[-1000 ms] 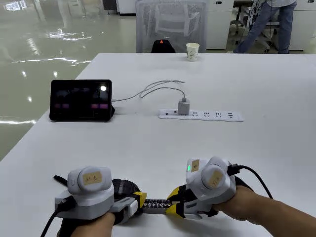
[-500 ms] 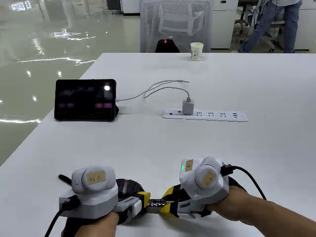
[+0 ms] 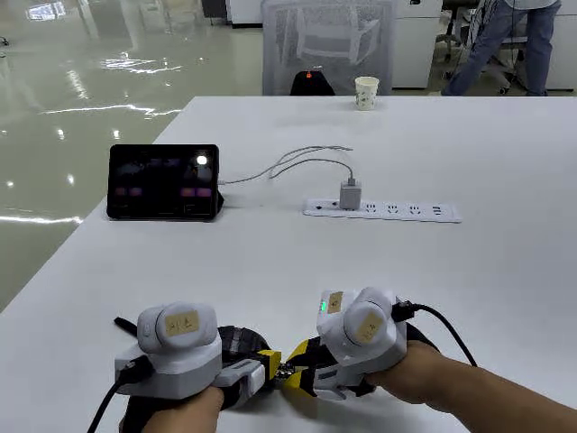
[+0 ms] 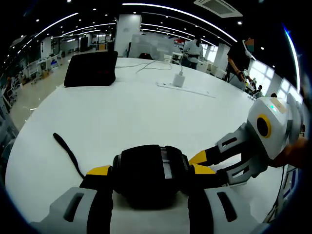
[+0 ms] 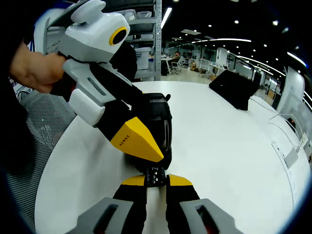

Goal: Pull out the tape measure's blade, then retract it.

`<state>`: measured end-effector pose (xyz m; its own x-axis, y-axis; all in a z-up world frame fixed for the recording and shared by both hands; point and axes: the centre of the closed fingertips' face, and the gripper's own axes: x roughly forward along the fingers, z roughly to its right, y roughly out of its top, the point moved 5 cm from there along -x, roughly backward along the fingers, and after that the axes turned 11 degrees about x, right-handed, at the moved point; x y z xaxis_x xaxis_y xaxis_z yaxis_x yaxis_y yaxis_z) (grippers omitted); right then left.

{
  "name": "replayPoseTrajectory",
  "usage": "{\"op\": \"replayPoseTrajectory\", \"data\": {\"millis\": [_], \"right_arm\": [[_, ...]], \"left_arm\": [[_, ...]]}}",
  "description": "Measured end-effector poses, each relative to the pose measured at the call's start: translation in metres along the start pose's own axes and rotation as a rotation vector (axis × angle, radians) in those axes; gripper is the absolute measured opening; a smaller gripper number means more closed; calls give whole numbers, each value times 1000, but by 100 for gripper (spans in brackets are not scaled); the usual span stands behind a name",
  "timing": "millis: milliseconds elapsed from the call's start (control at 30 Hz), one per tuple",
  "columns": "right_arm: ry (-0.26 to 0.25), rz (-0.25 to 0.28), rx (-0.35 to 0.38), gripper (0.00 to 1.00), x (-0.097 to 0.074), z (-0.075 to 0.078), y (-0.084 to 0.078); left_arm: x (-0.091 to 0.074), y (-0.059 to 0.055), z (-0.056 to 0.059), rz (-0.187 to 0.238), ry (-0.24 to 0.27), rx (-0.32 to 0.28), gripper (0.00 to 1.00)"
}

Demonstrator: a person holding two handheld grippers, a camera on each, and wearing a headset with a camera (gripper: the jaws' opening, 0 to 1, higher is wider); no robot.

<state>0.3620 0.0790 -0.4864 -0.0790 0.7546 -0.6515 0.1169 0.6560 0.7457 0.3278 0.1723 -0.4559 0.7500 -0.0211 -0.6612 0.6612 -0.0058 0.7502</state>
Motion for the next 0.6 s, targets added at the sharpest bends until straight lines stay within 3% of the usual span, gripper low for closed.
{"op": "replayPoseTrajectory", "data": {"millis": [600], "right_arm": [[-4,-13,-33,11,3,-2,2]], "left_arm": [[0,0,1,6,-11,25,59]]}}
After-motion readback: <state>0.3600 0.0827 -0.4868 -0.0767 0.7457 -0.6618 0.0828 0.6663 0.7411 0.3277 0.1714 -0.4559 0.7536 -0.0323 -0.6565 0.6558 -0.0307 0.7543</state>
